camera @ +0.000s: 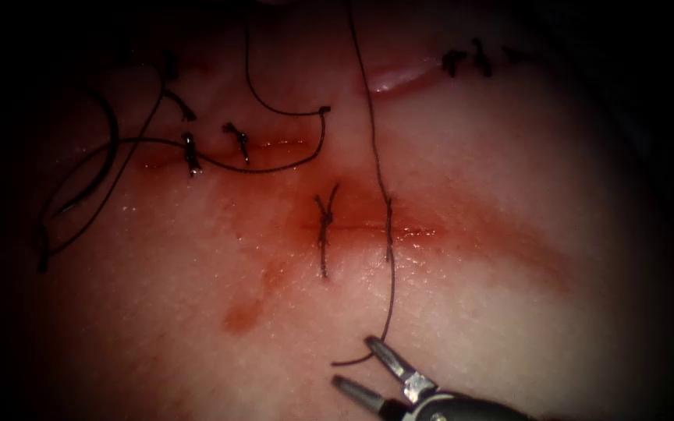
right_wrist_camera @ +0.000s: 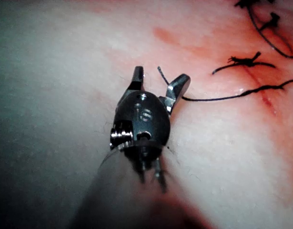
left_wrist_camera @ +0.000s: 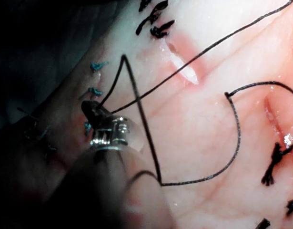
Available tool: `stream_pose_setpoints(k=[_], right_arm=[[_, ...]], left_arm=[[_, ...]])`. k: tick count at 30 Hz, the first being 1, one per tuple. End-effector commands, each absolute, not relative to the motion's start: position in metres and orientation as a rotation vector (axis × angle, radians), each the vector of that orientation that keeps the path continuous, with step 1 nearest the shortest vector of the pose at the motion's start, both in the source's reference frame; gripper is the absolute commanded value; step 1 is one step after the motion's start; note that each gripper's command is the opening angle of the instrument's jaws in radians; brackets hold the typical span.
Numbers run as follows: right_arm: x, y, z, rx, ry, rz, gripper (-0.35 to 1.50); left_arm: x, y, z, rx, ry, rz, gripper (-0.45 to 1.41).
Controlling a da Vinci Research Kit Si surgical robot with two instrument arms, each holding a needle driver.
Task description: Wound Closure
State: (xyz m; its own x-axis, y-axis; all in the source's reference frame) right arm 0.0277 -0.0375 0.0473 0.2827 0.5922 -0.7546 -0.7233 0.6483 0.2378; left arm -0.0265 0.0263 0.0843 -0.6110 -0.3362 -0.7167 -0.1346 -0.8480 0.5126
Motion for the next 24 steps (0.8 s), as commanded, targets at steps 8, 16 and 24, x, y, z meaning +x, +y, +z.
stream_pose_setpoints(k=[8, 16, 24], right_arm=[[0.0256, -0.034, 0.045, -0.036, 1.112, 1.003, 1.31], [0.0212, -0.028, 0.043, -0.167, 1.224, 0.563, -0.35], [0.0218, -0.023, 0.047, -0.067, 1.195, 0.542, 0.39]], left_arm=[[-0.0248, 0.017, 0.074, 1.459, -0.605, -2.477, -0.45], [-0.0235, 0.009, 0.065, 1.527, -0.459, -2.358, -0.45], [-0.0237, 0.005, 0.06, 1.574, -0.421, -2.285, -0.45]])
